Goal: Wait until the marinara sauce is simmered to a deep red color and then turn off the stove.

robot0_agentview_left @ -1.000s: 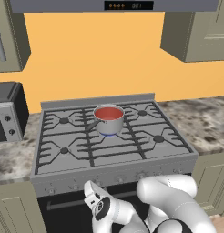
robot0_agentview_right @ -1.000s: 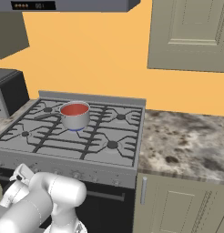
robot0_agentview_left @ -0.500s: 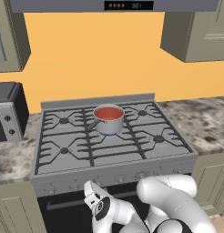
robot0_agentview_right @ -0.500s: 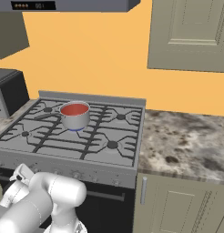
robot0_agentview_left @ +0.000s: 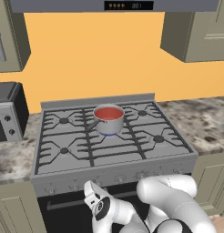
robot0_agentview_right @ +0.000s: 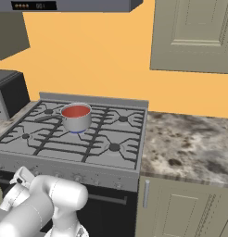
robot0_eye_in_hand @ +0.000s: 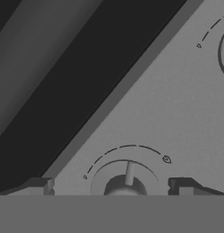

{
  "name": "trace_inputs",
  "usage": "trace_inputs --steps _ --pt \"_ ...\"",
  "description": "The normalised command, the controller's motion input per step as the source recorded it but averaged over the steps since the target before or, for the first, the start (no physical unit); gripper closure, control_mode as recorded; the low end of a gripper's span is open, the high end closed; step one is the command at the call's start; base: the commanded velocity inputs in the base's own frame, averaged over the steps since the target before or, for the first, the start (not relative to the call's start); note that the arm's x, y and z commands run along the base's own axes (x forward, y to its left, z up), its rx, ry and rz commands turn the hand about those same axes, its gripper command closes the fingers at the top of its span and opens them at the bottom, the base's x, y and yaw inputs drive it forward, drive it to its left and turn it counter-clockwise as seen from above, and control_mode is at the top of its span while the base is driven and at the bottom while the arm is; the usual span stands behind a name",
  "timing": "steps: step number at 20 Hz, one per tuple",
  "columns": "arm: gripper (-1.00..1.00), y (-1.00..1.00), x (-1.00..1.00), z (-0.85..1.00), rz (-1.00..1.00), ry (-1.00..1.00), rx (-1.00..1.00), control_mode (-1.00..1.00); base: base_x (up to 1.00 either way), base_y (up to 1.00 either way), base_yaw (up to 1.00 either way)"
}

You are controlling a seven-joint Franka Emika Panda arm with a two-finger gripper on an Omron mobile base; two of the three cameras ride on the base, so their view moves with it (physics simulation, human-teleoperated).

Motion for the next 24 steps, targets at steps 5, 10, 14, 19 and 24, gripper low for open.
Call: trace_inputs --steps 5,10,14,19,24 --pt "-1.0 0.0 0.0 0.0 0.0 0.0 0.0 -1.0 0.0 0.0 0.0" --pt "-1.0 0.0 0.0 0.0 0.0 0.0 0.0 -1.0 0.0 0.0 0.0" --pt "-1.0 0.0 0.0 0.0 0.0 0.0 0.0 -1.0 0.0 0.0 0.0" --pt "-1.0 0.0 0.0 0.0 0.0 0.0 0.0 -1.0 0.0 0.0 0.0" --pt "-1.0 0.0 0.0 0.0 0.0 0.0 0.0 -1.0 0.0 0.0 0.0"
